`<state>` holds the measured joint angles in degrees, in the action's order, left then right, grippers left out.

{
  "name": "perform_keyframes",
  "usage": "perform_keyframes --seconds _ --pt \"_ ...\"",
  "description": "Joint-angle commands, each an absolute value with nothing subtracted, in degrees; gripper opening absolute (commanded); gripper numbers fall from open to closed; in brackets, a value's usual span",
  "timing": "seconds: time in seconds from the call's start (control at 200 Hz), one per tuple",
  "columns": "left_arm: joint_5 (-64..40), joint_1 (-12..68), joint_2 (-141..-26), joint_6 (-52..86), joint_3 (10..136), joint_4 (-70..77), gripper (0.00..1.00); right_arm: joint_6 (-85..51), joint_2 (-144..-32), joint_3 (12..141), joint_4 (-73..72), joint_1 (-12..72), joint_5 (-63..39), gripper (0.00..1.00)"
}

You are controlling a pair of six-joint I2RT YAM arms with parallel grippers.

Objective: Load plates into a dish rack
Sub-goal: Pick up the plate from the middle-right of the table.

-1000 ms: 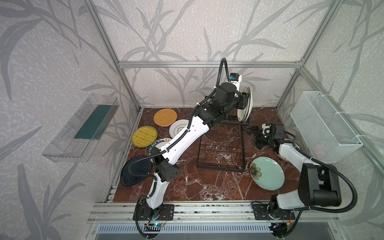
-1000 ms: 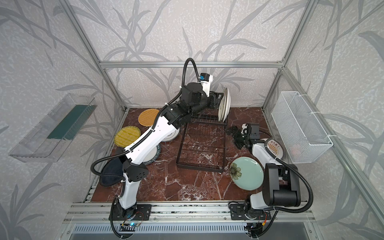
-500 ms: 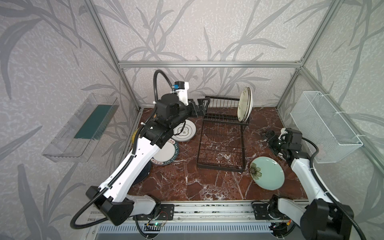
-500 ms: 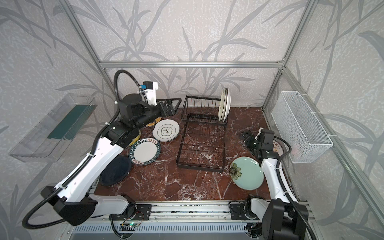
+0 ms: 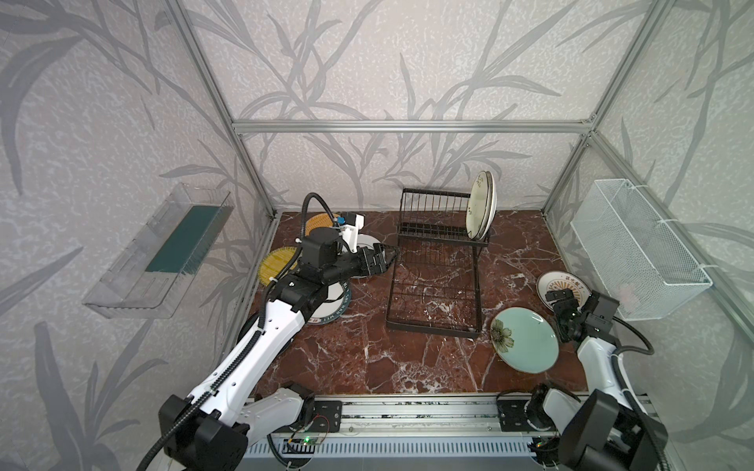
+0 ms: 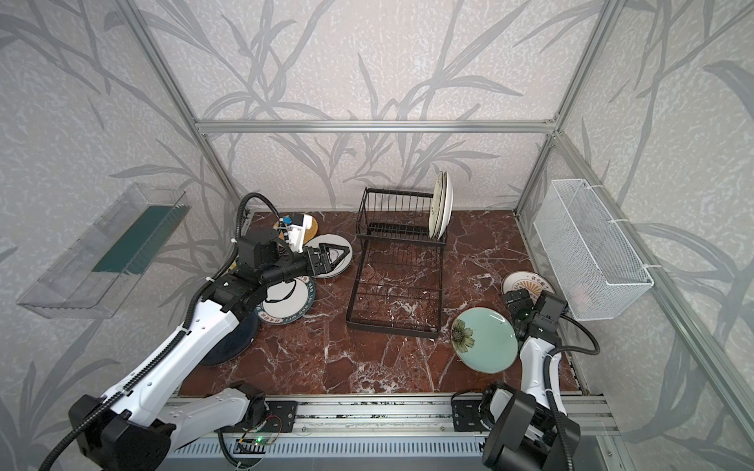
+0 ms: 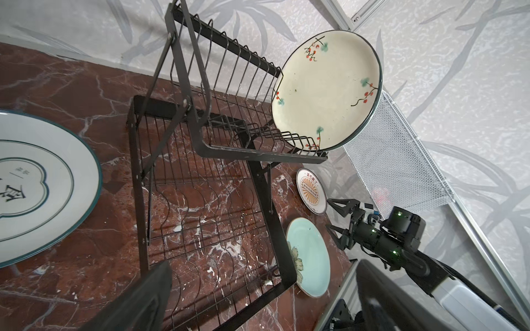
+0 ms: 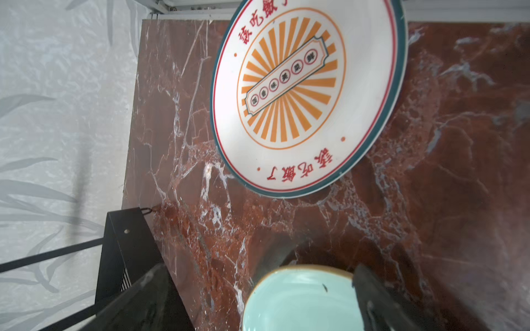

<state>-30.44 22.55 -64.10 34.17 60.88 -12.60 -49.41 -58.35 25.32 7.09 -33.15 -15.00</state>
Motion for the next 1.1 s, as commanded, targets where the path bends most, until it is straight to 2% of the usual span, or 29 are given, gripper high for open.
perform_keyframes --seconds 0.0,0.205,0.405,0.61,0.81,1.095 --pt "-34.70 22.24 -63.94 34.80 60.82 -8.95 0.99 -50.89 -60.82 23.30 -1.57 -35.41 -13.49 0.99" --pt "-35.07 22.24 -65.55 36.74 59.94 -7.12 0.99 -51.75 -66.68 21.24 -10.54 -38.38 -13.73 0.95" --pt "-34.76 22.15 -66.65 37.17 60.12 -6.99 0.99 -53.78 -73.87 20.74 -18.58 -38.93 -14.16 0.83" --pt "-33.76 22.07 -66.62 37.44 60.20 -6.41 0.99 -54.76 -79.36 21.17 -22.19 -38.95 -15.71 0.63" --pt "-32.89 21.79 -66.45 37.01 60.43 -6.73 0.99 -55.53 -82.52 21.36 -24.06 -38.97 -17.27 0.35" --pt "-31.23 21.53 -65.88 34.69 61.08 -9.22 0.99 -54.59 -80.53 22.48 -20.77 -37.03 -17.96 0.14"
